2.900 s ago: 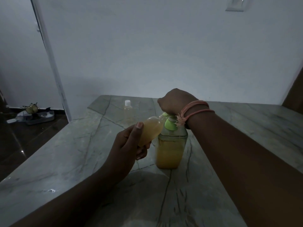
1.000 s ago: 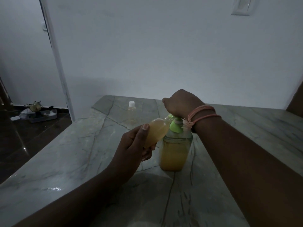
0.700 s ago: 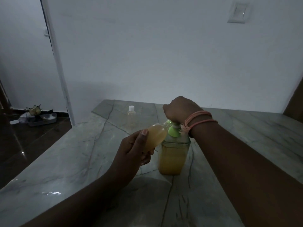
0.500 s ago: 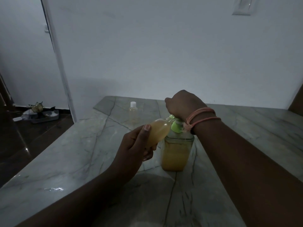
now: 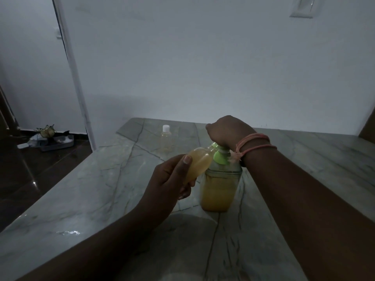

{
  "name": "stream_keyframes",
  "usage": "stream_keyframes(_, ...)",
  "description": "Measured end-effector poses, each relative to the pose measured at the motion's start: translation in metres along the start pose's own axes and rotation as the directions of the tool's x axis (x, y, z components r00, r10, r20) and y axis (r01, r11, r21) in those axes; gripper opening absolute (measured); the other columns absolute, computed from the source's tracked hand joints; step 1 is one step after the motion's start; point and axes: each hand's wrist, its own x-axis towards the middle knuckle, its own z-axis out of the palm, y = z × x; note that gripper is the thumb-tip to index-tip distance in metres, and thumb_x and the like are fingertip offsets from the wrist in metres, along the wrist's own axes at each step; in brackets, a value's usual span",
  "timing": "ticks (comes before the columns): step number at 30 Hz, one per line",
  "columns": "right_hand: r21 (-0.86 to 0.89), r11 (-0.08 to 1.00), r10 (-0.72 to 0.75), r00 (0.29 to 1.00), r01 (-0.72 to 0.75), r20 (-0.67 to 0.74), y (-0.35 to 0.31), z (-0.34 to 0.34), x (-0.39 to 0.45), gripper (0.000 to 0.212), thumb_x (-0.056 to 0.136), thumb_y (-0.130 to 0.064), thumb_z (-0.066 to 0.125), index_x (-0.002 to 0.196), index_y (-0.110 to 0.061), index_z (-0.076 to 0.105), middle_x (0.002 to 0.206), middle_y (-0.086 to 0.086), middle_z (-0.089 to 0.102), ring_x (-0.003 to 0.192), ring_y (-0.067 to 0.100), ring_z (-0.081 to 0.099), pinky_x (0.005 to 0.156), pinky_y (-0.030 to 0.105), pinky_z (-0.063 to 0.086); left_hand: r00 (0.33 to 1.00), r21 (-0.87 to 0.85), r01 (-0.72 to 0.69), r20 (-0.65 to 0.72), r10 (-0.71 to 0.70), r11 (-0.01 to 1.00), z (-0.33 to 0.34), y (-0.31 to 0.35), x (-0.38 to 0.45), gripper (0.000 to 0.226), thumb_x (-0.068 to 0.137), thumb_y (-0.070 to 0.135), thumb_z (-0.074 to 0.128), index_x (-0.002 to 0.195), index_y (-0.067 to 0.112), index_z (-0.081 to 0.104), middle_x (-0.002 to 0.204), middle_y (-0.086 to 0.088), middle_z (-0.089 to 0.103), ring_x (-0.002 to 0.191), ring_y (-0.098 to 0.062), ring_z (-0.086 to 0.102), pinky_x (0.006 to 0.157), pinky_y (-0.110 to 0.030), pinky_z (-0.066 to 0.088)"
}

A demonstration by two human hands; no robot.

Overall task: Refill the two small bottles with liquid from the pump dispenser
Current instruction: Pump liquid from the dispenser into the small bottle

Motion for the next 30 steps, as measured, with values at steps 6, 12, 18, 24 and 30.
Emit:
stream_keyframes(6,-0.025,0.998,0.059,0.998,-0.059,-0.019,-0.001,-0.004,0.001,0.032,0.092,-0.030,0.041,0.065,-0.014,0.047,0.086,0.010,0.055,0.083,0.027,0.055,0.071,0.029,0.041,1.000,0.048,0.004,0.013,-0.004,0.999,0.000,0.003,-0.002,0.035,0.093,0.047,0.057,0.105,0.015,0.067,0.069,-0.003,0.061,0.051,-0.012,0.051,0.046,-0.023,0.043)
stream_keyframes(12,-0.016,1.000,0.014,0.999,-0.015,-0.029,-0.004,-0.006,-0.005,0.033,0.097,-0.023,0.035,0.086,-0.007,0.061,0.112,0.015,0.062,0.097,0.029,0.057,0.079,0.032,0.044,0.999,0.102,-0.006,0.038,0.003,0.995,0.001,0.001,0.000,0.023,0.095,0.044,0.059,0.101,0.023,0.067,0.070,-0.003,0.063,0.050,-0.013,0.053,0.045,-0.022,0.044)
stream_keyframes(18,-0.015,1.000,0.011,0.999,-0.010,0.031,-0.003,-0.004,-0.003,0.034,0.097,-0.021,0.032,0.081,-0.007,0.059,0.104,0.017,0.058,0.093,0.028,0.055,0.075,0.030,0.040,0.999,0.101,-0.031,0.036,0.028,0.994,0.001,0.000,0.000,0.020,0.097,0.040,0.058,0.102,0.024,0.067,0.065,-0.001,0.060,0.049,-0.009,0.052,0.045,-0.021,0.042)
stream_keyframes(24,-0.065,0.998,0.006,1.000,-0.005,0.017,0.000,-0.004,0.003,0.038,0.098,-0.032,0.033,0.079,-0.007,0.055,0.106,0.011,0.060,0.090,0.025,0.054,0.074,0.029,0.037,0.999,0.107,-0.026,0.045,0.021,0.994,0.002,0.003,0.000,0.018,0.096,0.043,0.058,0.096,0.027,0.067,0.067,-0.001,0.061,0.050,-0.010,0.053,0.047,-0.020,0.043)
stream_keyframes(30,-0.064,0.998,0.023,0.999,-0.020,0.041,0.002,0.000,0.006,0.033,0.094,-0.025,0.035,0.067,-0.012,0.048,0.076,0.007,0.050,0.067,0.018,0.048,0.060,0.029,0.035,0.999,0.101,-0.023,0.042,0.019,0.995,0.001,0.002,0.001,0.016,0.096,0.043,0.057,0.095,0.030,0.067,0.066,-0.001,0.060,0.050,-0.010,0.052,0.046,-0.021,0.043)
